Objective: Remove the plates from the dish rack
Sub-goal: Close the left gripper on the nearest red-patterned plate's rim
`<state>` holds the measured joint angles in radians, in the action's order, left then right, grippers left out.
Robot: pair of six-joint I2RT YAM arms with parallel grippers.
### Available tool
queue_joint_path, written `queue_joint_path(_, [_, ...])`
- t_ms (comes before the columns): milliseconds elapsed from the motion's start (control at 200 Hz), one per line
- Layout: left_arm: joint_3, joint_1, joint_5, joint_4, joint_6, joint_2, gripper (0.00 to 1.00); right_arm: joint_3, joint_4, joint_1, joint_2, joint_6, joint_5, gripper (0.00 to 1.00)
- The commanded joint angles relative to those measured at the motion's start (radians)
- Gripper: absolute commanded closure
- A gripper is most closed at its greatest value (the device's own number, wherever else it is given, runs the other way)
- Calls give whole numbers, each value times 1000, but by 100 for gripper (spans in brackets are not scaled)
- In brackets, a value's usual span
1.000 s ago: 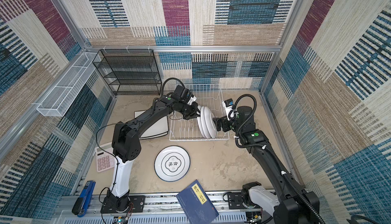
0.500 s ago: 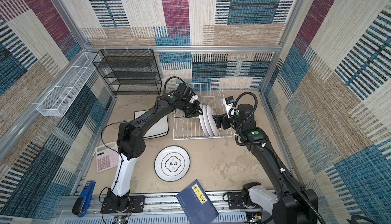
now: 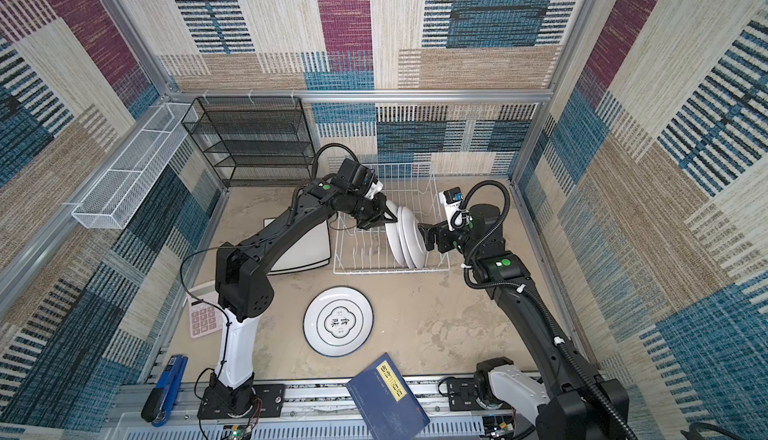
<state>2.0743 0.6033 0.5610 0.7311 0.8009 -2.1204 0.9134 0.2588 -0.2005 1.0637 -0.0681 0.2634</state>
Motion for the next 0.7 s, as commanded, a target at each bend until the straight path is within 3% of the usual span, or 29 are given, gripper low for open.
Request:
queue_joint_path(0, [-5,-2,-20,20,-28,29,100,4,-32,1,-17,20,5,1])
queue_joint_path(696, [-34,-6,-71,51,-60,161,100,24,-38,1,-39,59,17,1])
